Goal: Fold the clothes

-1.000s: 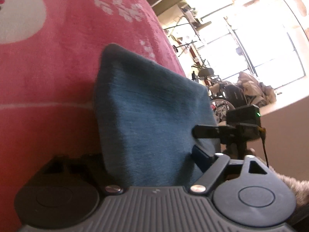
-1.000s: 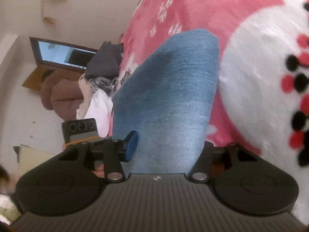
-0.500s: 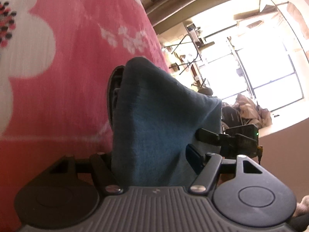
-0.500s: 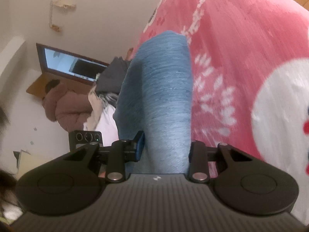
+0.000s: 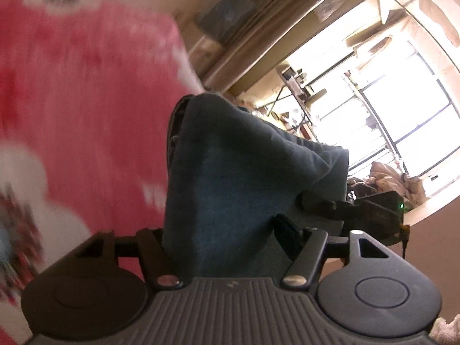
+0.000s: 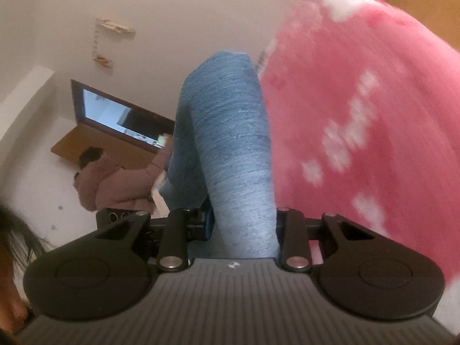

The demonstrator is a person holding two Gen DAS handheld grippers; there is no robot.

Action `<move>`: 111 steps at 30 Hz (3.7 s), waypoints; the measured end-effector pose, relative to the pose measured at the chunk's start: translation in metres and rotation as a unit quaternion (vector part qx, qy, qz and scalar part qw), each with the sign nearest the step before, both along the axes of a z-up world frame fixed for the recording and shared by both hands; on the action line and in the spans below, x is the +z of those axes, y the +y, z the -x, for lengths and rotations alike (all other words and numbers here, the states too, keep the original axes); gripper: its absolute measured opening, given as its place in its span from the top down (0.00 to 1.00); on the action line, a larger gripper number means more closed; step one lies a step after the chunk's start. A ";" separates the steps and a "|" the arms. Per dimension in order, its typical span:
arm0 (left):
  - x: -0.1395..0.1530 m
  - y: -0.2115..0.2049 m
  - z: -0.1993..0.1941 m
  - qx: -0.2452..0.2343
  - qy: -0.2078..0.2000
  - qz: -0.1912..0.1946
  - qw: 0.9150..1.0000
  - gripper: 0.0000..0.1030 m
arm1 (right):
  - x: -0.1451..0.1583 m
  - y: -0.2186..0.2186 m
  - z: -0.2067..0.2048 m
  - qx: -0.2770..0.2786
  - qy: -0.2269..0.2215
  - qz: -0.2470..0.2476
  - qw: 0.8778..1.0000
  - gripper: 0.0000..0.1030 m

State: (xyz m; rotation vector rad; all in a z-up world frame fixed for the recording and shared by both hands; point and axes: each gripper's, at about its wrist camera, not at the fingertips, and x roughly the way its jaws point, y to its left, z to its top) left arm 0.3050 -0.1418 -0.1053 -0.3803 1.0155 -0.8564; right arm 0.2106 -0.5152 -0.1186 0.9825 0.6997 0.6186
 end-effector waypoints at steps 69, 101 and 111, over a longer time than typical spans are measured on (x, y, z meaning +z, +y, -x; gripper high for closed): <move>-0.073 -0.064 -0.574 0.221 0.146 -0.033 0.964 0.38 | -0.013 -0.011 -0.677 0.055 0.144 0.108 0.982 0.76; -0.101 -0.085 -0.551 0.216 0.104 -0.132 0.962 0.42 | -0.111 -0.059 -0.646 0.056 0.133 0.131 0.981 0.66; -0.102 -0.085 -0.525 0.225 0.092 -0.122 0.962 0.35 | -0.138 -0.071 -0.642 0.042 0.098 0.181 0.978 0.62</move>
